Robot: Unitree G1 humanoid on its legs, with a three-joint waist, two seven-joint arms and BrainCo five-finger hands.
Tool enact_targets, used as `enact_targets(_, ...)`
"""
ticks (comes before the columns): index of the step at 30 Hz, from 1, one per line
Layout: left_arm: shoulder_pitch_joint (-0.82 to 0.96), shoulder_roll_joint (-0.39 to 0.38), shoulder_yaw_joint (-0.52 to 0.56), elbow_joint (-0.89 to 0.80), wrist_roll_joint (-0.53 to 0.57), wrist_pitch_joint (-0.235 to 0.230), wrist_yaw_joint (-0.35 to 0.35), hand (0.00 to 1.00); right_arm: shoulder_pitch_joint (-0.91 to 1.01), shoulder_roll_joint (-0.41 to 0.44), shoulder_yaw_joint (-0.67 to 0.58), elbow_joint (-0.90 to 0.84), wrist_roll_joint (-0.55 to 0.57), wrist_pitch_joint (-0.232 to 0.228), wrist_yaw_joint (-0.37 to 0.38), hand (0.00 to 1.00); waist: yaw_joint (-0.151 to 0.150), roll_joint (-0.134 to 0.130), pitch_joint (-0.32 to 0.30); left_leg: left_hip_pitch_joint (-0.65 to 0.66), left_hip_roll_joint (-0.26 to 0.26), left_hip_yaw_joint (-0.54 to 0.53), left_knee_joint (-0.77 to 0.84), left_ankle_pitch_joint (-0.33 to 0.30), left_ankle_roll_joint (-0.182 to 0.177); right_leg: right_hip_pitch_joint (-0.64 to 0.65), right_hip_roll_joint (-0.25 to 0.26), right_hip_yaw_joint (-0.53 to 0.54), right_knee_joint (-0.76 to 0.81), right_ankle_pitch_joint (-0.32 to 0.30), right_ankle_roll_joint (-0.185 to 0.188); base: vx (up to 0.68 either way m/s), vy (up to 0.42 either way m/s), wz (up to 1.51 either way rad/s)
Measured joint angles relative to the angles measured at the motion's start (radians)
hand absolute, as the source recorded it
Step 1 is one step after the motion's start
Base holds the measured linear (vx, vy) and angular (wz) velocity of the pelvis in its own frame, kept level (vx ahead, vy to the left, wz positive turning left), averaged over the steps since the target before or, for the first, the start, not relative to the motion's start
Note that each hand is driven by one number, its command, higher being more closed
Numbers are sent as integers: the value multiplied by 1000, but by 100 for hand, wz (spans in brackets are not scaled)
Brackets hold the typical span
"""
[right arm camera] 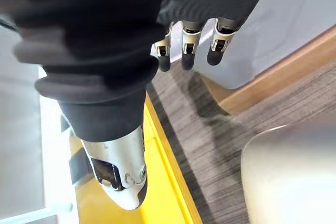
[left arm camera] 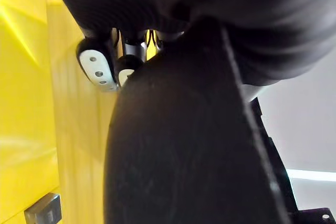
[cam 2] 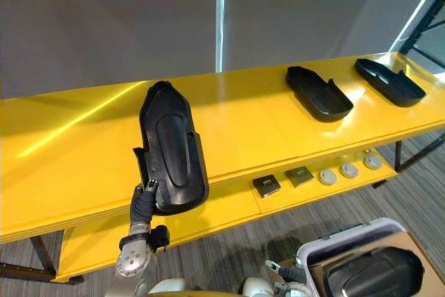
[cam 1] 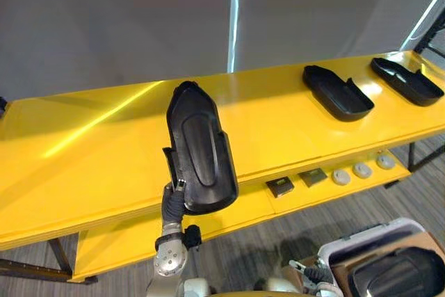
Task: Walk over and take plastic housings, then place them on the shelf
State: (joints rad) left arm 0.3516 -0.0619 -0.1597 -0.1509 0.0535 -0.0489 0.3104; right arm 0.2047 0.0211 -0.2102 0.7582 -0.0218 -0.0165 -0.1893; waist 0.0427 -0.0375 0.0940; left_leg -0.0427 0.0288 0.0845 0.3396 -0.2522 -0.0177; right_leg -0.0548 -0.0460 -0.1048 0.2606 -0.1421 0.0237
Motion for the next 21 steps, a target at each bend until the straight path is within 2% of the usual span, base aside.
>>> enact_targets(3, -11, 1, 0, 0, 2, 0, 5, 100, 2, 0, 3, -1, -8, -5, 0, 0, 2, -8, -16, 12, 7, -4, -51, 37, -17, 21, 12, -7, -59, 31, -14, 28, -103, 11)
enact_targets(6, -50, 2, -7, 0, 27, 1, 22, 100, 11, -1, 5, -1, -11, -7, 0, 0, -1, -8, -32, 25, 8, -7, -93, 62, -19, 34, 18, -9, -99, 55, -19, -27, -44, 2)
enact_targets(12, -237, 8, -4, 13, 52, 1, 88, 100, 51, -1, 43, 4, -28, -11, 10, 0, -13, -10, -61, 47, 7, -8, -199, 114, -24, 57, 29, -5, -190, 120, -27, -96, -20, -3)
enact_targets(16, -353, 38, 19, 133, 65, 3, 112, 100, 40, -1, 56, 15, -29, -13, 17, 0, -33, -10, -66, 94, 2, -3, -299, 177, -27, 81, 32, -4, -247, 154, -20, -66, -26, -2)
enact_targets(18, -405, 60, 38, 202, 76, 17, 129, 100, 30, -3, 63, 22, -29, -14, 17, 0, -57, -10, -69, 110, 1, -3, -347, 210, -33, 82, 35, -5, -275, 168, -11, -37, -37, 2)
enact_targets(21, -473, 88, 67, 316, 76, 40, 141, 100, 10, -8, 64, 53, -30, -19, 18, 0, -74, -4, -76, 127, 2, -3, -395, 244, -38, 85, 41, -4, -302, 187, -15, 0, 0, 0)
